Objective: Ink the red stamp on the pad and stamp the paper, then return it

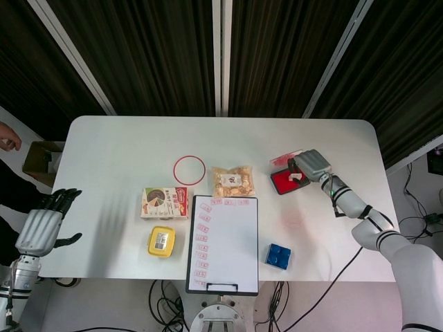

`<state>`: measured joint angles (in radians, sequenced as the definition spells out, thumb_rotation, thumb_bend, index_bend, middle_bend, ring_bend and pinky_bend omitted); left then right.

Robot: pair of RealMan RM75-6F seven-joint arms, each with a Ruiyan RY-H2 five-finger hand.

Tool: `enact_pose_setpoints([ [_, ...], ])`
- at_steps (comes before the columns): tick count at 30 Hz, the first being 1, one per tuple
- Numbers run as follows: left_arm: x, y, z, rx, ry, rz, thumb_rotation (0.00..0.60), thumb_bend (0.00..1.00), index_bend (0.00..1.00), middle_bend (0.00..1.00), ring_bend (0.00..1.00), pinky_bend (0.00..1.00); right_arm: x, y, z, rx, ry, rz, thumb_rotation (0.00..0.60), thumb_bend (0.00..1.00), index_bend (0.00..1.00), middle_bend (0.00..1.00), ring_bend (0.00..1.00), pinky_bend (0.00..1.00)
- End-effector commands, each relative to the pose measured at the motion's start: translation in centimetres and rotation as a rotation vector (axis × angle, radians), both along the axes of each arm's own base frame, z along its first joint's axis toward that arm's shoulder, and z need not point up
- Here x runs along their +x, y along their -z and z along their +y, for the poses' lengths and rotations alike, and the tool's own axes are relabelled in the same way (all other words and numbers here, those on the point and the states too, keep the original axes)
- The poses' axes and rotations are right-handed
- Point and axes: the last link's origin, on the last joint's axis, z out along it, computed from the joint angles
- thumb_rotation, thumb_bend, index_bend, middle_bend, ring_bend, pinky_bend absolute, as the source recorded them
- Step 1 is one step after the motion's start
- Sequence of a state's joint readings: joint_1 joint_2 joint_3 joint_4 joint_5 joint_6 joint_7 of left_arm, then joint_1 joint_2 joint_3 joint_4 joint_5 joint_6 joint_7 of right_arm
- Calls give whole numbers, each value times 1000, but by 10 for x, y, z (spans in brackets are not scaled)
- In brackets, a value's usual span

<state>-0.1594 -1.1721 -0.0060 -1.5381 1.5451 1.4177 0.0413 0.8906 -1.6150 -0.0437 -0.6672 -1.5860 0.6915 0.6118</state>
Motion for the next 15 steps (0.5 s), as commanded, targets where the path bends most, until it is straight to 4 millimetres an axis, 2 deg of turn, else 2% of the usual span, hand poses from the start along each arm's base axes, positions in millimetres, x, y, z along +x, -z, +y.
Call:
enact_pose_setpoints([
  [1, -1, 0, 0, 0, -2, 0, 600, 0, 134, 138, 118, 204, -1, 4, -1, 9, 5, 10, 600, 479, 1000, 876, 901, 1000],
  [15, -3, 1, 1, 0, -6, -3, 600, 0, 134, 138, 117, 205, -9, 10, 0, 10, 19, 39, 600, 485, 1000, 882, 901, 1000],
])
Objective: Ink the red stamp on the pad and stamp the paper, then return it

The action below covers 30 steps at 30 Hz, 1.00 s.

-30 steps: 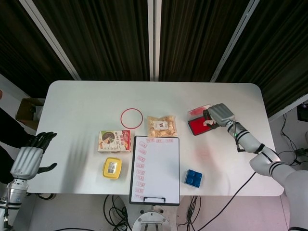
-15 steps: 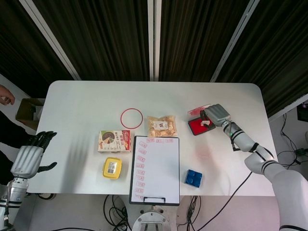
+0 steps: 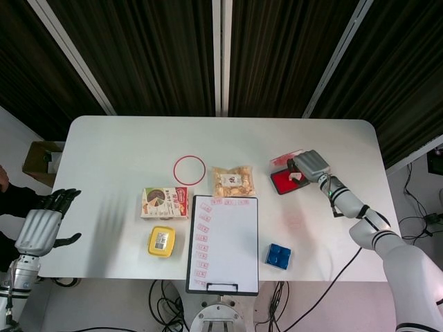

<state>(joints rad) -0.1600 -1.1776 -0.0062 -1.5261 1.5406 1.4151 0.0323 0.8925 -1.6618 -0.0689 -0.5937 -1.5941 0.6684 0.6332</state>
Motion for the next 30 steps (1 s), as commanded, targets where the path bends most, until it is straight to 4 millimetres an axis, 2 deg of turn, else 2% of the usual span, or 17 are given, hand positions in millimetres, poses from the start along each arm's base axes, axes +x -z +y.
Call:
enact_pose_setpoints([
  [1, 0, 0, 0, 1, 0, 0, 600, 0, 134, 138, 117, 205, -2, 1, 0, -1, 4, 5, 600, 486, 1000, 882, 901, 1000],
  [11, 1, -1, -1, 5, 2, 0, 600, 0, 134, 138, 117, 205, 3, -4, -1, -23, -10, -45, 600, 486, 1000, 883, 901, 1000],
  [19, 2, -1, -2, 8, 4, -5, 600, 0, 134, 138, 117, 204, 24, -32, 2, -54, -69, -183, 600, 485, 1000, 885, 901, 1000],
  [25, 3, 0, -3, 9, 9, -11, 600, 0, 134, 138, 117, 204, 36, -54, 18, -37, -57, -275, 600, 490, 1000, 886, 901, 1000],
  [30, 4, -1, -4, 12, 12, -14, 600, 0, 134, 139, 117, 205, 44, -58, 41, 8, -34, -309, 600, 494, 1000, 887, 901, 1000],
])
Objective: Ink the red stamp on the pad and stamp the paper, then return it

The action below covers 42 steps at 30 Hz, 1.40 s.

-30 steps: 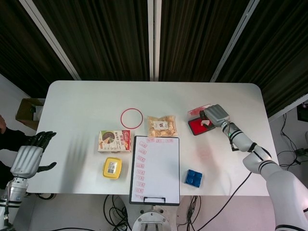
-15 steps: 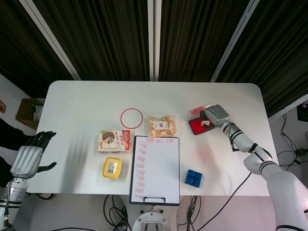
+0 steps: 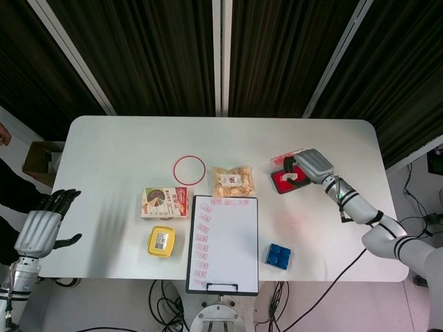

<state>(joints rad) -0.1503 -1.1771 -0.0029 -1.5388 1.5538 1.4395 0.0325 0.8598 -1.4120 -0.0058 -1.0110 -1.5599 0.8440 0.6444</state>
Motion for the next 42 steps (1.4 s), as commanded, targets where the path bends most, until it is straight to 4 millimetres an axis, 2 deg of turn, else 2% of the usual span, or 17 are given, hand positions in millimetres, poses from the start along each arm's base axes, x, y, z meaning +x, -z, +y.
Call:
enact_pose_setpoints([
  [1, 0, 0, -1, 1, 1, -1, 600, 0, 134, 139, 117, 204, 6, -11, 22, 23, 21, -37, 600, 494, 1000, 887, 901, 1000],
  [8, 2, -1, -2, 6, 10, -6, 600, 0, 134, 139, 117, 204, 26, 9, 65, 112, 16, -39, 600, 498, 1000, 887, 901, 1000],
  [14, 1, -4, -5, 14, 7, -7, 600, 0, 134, 139, 117, 205, 52, 35, 84, 113, -24, -50, 600, 498, 1000, 887, 901, 1000],
  [23, -2, -10, -10, 25, 1, -5, 600, 0, 134, 138, 117, 205, 87, 79, 93, 78, -15, -89, 600, 501, 1000, 887, 901, 1000],
  [28, -3, -11, -11, 30, -4, -5, 600, 0, 134, 138, 117, 204, 107, 89, 90, 68, -23, -92, 600, 501, 1000, 887, 901, 1000],
  [37, -6, -10, -11, 31, -11, -11, 600, 0, 134, 138, 117, 205, 129, 115, 80, 61, -33, -64, 600, 496, 1000, 887, 901, 1000],
  [42, -7, -12, -11, 38, -13, -11, 600, 0, 134, 138, 118, 205, 134, 128, 79, 59, -32, -34, 600, 494, 1000, 887, 901, 1000],
])
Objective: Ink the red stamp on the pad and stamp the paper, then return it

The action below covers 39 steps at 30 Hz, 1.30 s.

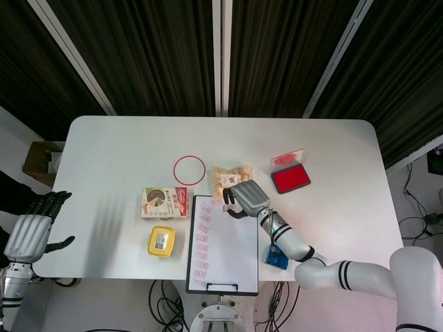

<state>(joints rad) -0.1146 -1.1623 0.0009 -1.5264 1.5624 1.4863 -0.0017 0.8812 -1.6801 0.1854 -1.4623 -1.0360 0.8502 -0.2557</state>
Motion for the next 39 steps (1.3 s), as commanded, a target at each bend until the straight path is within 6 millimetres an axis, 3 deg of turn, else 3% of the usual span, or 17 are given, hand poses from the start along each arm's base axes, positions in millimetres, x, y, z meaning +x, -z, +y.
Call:
enact_pose_setpoints([
  [1, 0, -1, 0, 3, 0, -1, 600, 0, 134, 138, 118, 204, 4, 9, -1, -1, 2, 19, 600, 493, 1000, 887, 901, 1000],
  [14, -4, -3, -2, 5, -6, -4, 600, 0, 140, 138, 117, 204, 14, 31, 1, -50, 54, 53, 600, 501, 1000, 888, 901, 1000],
  [39, -6, -4, -1, 6, -10, -6, 600, 0, 140, 139, 117, 205, 22, 44, 2, -22, 94, 65, 600, 499, 1000, 888, 901, 1000],
])
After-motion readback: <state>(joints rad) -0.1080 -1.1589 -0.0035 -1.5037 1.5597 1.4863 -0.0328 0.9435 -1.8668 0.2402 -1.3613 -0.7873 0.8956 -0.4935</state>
